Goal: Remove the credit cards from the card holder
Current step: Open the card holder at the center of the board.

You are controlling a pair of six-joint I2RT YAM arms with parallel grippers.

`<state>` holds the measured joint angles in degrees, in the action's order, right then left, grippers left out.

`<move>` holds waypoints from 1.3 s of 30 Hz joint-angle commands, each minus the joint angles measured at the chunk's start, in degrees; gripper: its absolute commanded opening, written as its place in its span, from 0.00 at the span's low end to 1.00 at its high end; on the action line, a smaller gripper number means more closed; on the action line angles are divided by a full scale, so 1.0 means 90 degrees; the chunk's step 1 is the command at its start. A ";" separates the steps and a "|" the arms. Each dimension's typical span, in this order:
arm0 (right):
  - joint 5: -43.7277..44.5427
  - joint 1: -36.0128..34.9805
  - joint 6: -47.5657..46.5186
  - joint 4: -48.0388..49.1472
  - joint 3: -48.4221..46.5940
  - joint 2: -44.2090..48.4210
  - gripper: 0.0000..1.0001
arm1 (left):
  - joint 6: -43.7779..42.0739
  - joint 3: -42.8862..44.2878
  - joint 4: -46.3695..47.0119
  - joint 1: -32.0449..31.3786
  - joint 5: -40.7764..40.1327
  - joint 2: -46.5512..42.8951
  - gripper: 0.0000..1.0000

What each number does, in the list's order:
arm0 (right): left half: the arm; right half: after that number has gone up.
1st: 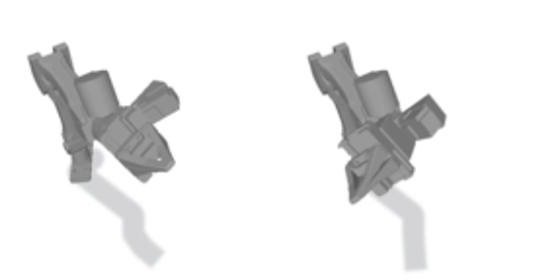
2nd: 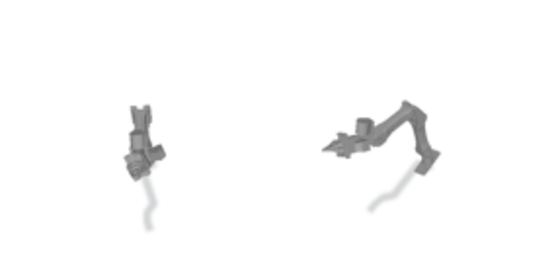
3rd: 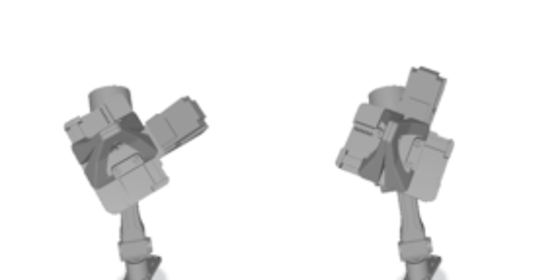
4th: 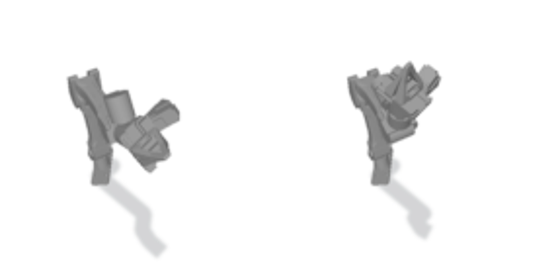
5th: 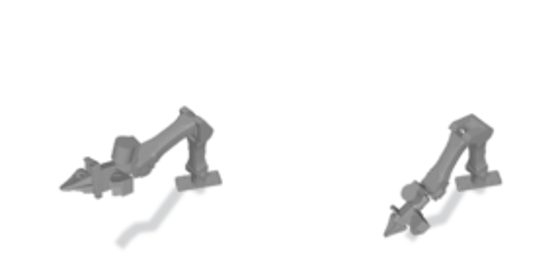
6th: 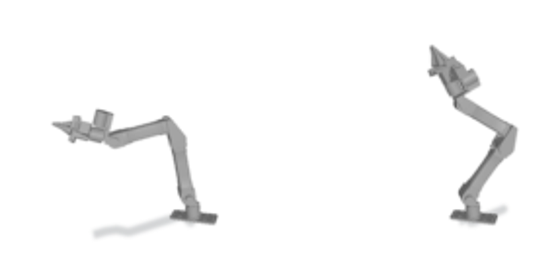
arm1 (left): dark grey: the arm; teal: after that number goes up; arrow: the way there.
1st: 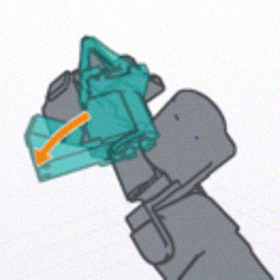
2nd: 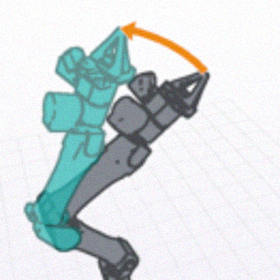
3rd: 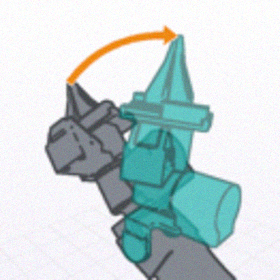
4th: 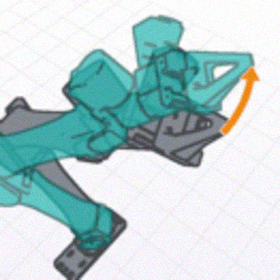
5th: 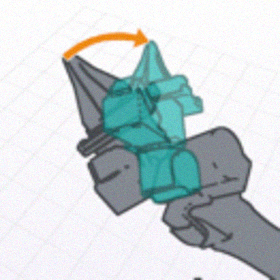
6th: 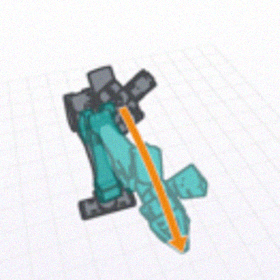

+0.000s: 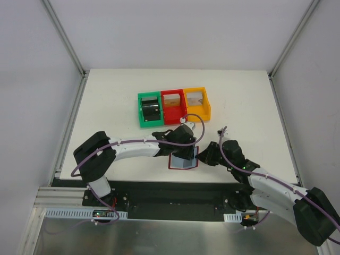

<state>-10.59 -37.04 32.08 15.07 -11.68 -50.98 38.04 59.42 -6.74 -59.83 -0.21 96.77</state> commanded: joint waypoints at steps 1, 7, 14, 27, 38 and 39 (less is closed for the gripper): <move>-0.0083 0.0023 -0.0077 0.0064 -0.0284 0.0137 0.00 | -0.0077 0.0215 -0.0130 -0.0061 -0.0133 0.0068 0.45; -0.0083 0.0014 -0.0087 0.0054 -0.0284 0.0147 0.00 | -0.0038 0.0175 -0.0198 -0.0061 -0.0133 0.0185 0.35; -0.0054 0.0023 -0.0107 -0.0024 -0.0284 0.0235 0.00 | -0.0038 -0.0098 -0.0393 -0.0032 -0.0562 -0.0039 0.31; -0.0073 0.0023 -0.0136 -0.0044 -0.0294 0.0255 0.00 | 0.0090 -0.0908 -0.0481 0.0232 -0.0826 -0.1123 0.32; -0.0083 0.0023 -0.0185 -0.0112 -0.0323 0.0264 0.00 | 0.0275 -0.1669 -0.0842 0.0544 -0.1051 -0.2069 0.35; -0.0073 0.0023 -0.0195 -0.0112 -0.0323 0.0274 0.00 | 0.0285 -0.1796 -0.0872 0.0612 -0.1090 -0.2322 0.36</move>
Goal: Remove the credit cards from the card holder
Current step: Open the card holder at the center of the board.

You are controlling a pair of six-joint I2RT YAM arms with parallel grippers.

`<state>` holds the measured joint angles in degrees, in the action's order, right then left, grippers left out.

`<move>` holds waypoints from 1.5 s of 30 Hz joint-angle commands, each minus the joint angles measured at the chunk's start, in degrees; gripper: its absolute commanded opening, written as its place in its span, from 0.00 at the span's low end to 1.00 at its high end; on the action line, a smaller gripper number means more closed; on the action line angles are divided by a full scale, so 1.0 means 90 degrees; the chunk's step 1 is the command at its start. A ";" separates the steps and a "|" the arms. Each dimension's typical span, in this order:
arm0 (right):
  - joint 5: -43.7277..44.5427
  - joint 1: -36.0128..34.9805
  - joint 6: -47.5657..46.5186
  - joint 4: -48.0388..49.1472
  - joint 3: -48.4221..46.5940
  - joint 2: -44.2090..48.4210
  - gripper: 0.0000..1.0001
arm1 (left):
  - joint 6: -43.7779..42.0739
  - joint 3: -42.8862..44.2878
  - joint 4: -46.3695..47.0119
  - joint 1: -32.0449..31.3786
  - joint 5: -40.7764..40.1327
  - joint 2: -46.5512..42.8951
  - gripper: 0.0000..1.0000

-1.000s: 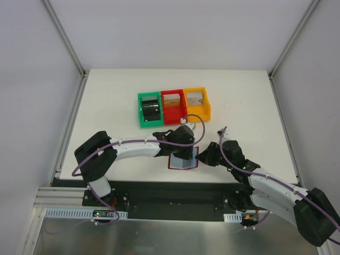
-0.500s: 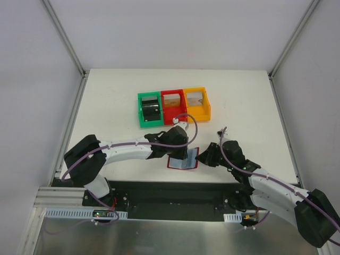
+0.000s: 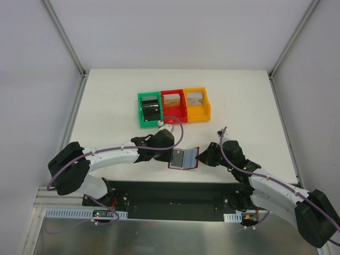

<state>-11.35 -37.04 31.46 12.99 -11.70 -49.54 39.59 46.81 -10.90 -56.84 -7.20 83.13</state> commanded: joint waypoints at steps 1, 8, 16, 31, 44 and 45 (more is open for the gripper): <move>0.0012 0.0023 -0.0146 0.0099 -0.0321 0.0123 0.00 | 0.0093 -0.0502 -0.0449 0.0348 -0.0381 -0.1022 0.37; 0.0158 0.0023 -0.0302 -0.0183 -0.0428 0.0084 0.29 | -0.0414 -0.0192 -0.0314 0.0446 -0.0090 -0.1630 0.40; 0.0987 0.0033 -0.0800 -0.1792 -0.0701 0.0894 0.61 | -0.0434 -0.0055 0.0858 0.0446 0.1042 -0.1054 0.38; 0.0151 -0.0094 -0.1262 -0.2131 -0.1748 0.0633 0.49 | -0.0152 -0.0493 0.1922 0.0534 0.1854 -0.1034 0.39; -0.0574 -0.0533 -0.0576 0.0431 -0.1268 -0.1350 0.32 | 0.0317 -0.1128 0.2792 0.0593 0.1982 -0.0439 0.22; -0.0584 -0.0582 -0.0557 0.0509 -0.1278 -0.1457 0.32 | 0.0327 -0.1148 0.2822 0.0593 0.1963 -0.0409 0.22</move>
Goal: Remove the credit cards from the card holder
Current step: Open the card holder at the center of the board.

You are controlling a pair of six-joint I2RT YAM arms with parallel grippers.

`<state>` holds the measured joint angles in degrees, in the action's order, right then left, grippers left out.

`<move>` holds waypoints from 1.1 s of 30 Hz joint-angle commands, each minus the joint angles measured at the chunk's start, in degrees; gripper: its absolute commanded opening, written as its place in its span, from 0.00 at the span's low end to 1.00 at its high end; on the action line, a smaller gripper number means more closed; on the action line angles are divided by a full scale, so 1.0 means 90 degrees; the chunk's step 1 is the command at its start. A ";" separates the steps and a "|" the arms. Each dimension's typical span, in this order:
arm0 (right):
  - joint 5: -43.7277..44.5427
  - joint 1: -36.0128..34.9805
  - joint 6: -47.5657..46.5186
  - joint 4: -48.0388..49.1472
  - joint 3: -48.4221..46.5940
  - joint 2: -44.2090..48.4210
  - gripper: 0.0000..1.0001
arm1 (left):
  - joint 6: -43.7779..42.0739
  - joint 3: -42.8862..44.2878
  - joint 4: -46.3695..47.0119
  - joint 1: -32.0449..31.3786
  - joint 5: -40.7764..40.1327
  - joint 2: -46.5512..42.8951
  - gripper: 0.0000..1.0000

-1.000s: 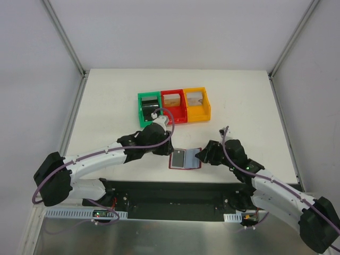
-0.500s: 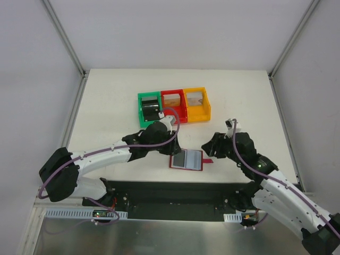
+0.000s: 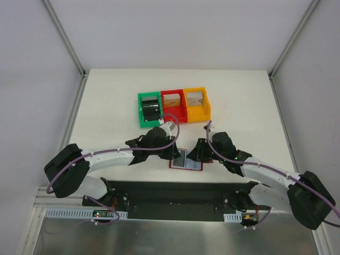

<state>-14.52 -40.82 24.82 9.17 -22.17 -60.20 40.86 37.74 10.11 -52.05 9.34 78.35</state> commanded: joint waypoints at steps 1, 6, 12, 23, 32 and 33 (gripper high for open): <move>-0.0242 -0.0172 0.0211 0.1012 -0.0114 -0.0428 0.32 | 0.0177 -0.0150 0.0517 0.0051 0.0105 0.0181 0.21; -0.0174 -0.0220 0.0270 0.1217 -0.0056 -0.0800 0.31 | 0.0138 -0.0169 0.0488 0.0090 0.0056 0.0571 0.18; -0.0105 -0.0211 0.0270 0.1315 -0.0007 -0.1054 0.30 | 0.0157 -0.0131 0.0498 0.0129 0.0036 0.0962 0.16; 0.0061 -0.0211 0.0260 0.1374 0.0149 -0.1308 0.28 | 0.0274 -0.0062 -0.0166 0.0120 -0.0579 0.1177 0.13; 0.0275 -0.0201 0.0289 0.1267 0.0218 -0.1572 0.28 | 0.0353 -0.0101 -0.0215 0.0129 -0.0481 0.1315 0.13; 0.0315 -0.0201 0.0280 0.1218 0.0218 -0.1601 0.28 | 0.0333 -0.0101 -0.0225 0.0129 -0.0482 0.1266 0.13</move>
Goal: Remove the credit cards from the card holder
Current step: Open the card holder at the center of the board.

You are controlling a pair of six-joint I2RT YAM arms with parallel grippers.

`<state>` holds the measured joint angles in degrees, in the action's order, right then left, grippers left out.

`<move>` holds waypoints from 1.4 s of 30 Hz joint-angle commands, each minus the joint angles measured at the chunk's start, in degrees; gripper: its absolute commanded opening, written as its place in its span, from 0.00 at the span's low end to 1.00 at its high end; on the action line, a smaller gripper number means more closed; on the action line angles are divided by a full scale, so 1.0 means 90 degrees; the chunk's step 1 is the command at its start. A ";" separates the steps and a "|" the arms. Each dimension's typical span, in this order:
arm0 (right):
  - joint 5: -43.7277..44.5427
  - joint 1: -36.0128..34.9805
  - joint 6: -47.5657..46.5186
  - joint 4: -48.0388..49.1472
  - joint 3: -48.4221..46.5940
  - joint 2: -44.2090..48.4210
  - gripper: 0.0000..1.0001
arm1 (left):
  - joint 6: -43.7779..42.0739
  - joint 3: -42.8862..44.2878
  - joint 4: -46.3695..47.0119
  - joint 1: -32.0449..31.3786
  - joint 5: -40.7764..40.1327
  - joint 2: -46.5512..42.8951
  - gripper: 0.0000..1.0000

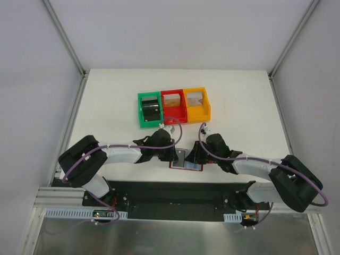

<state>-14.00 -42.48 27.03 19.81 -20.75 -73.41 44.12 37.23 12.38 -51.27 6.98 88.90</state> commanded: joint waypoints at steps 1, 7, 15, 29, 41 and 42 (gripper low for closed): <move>0.0276 -0.0016 0.0025 0.0016 0.0069 -0.0154 0.28 | -0.0048 -0.0045 -0.0468 0.0032 -0.0219 0.0035 0.13; 0.0306 -0.0016 0.0054 -0.0004 0.0119 -0.0125 0.29 | -0.0175 -0.0055 -0.0468 0.0042 -0.0219 -0.0463 0.20; 0.0325 -0.0007 0.0054 -0.0121 0.0040 -0.0057 0.34 | -0.0254 0.0111 -0.0585 0.0130 -0.0327 -0.0718 0.22; 0.0345 -0.0016 0.0064 -0.0190 0.0021 0.0070 0.39 | -0.0195 0.0189 -0.0448 0.0208 -0.0219 -0.0463 0.20; 0.0384 -0.0016 0.0073 -0.0209 0.0050 0.0090 0.40 | -0.0205 0.0306 -0.0477 0.0208 -0.0180 -0.0767 0.21; 0.0374 -0.0016 0.0073 -0.0209 0.0050 0.0090 0.40 | -0.0205 0.0316 -0.0487 0.0208 -0.0142 -0.0689 0.21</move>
<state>-12.67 -42.52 28.08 20.32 -20.75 -73.28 42.54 38.26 7.90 -50.13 5.45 81.38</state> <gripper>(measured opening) 0.396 0.208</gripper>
